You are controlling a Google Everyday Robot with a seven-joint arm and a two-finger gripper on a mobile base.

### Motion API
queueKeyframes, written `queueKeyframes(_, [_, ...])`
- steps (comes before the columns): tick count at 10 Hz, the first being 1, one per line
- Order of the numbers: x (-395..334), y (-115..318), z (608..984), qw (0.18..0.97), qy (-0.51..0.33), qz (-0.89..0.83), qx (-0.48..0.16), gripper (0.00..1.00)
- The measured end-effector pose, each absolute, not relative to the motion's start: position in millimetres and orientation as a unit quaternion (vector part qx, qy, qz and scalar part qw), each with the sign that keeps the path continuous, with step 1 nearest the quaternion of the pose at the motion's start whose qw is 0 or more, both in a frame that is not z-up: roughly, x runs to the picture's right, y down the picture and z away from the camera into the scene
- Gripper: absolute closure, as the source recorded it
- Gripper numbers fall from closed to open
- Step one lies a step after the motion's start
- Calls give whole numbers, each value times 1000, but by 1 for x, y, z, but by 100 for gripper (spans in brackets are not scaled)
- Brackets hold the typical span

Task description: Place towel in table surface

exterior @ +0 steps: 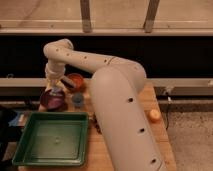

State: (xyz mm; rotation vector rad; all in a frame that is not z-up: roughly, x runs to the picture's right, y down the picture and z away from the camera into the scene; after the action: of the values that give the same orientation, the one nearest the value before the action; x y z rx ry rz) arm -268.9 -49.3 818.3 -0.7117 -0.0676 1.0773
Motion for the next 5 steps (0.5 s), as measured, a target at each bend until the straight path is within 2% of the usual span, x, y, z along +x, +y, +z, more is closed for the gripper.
queueKeyframes(5, [-156,-46,790,777,80,564,-270,100])
